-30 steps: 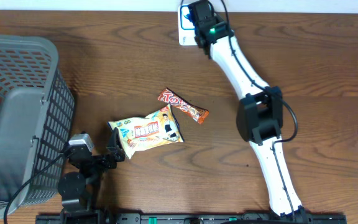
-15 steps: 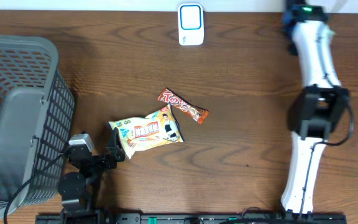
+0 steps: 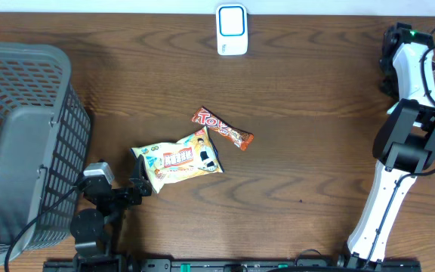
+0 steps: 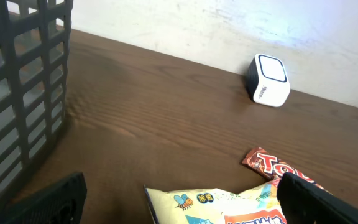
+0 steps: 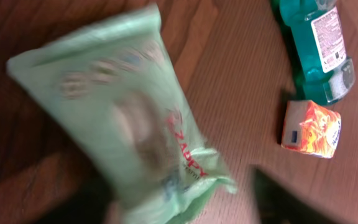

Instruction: Scan the item barcode

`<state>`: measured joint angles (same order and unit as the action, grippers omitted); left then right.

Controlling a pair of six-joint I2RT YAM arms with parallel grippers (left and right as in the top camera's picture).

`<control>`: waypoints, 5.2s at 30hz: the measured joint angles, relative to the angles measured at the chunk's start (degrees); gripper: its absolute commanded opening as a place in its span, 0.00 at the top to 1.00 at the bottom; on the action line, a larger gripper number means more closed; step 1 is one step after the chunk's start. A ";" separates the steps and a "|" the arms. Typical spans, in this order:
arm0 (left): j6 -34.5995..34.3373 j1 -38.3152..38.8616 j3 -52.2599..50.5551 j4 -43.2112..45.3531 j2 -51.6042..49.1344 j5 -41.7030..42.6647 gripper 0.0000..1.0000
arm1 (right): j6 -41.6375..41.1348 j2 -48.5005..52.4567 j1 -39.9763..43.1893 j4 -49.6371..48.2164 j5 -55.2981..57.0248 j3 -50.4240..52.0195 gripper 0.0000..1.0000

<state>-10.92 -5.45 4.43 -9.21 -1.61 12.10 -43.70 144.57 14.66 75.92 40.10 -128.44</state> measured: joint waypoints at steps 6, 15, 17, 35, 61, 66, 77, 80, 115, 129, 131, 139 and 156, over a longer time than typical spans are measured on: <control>0.00 0.00 0.00 0.00 0.00 -0.02 0.02 | -1.42 -0.52 -0.13 2.40 0.79 0.04 0.01; 0.00 0.00 0.00 0.00 0.00 0.00 0.02 | -2.40 -12.66 -3.56 3.78 -2.21 0.37 0.01; 0.00 0.00 0.00 0.00 0.00 0.00 0.02 | -2.45 -16.79 -5.77 4.33 -4.20 0.37 0.01; 0.00 0.00 0.00 0.00 0.00 -0.02 0.02 | 43.08 -22.32 -42.53 -3.50 -46.71 14.86 0.24; 0.00 0.00 0.00 0.00 0.00 0.00 0.02 | 50.99 -22.82 -52.54 -39.36 -28.44 44.11 0.99; 0.00 0.00 0.00 0.00 0.00 0.00 0.02 | 50.23 -22.16 -45.88 -20.59 -45.00 35.47 0.99; 0.00 0.00 0.00 0.00 0.00 0.00 0.02 | 49.05 -22.05 -29.62 4.39 -93.59 27.34 0.99; 0.00 0.00 0.00 0.00 0.00 0.00 0.02 | 42.18 -22.05 -27.12 9.33 -98.44 27.34 0.99; 0.00 0.00 0.00 0.00 0.00 0.00 0.02 | 49.51 -22.88 -35.85 -4.68 -61.66 27.12 0.99; 0.00 0.00 0.00 0.00 0.00 0.00 0.02 | 42.12 -22.99 -43.85 -16.13 -52.02 34.03 0.99; 0.00 0.00 0.00 0.00 0.00 0.00 0.02 | 40.85 -22.99 -43.82 -18.73 -51.08 36.81 0.99; 0.00 0.00 0.00 0.00 0.00 0.00 0.02 | 36.94 -22.97 -43.82 -20.28 -44.48 40.85 0.99; 0.00 0.00 0.00 0.00 0.00 0.00 0.02 | 35.15 -24.41 -49.90 -10.01 -43.71 29.38 0.99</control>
<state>-10.92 -5.45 4.43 -9.21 -1.61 12.10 -8.56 120.16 -35.24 65.91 -3.62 -99.07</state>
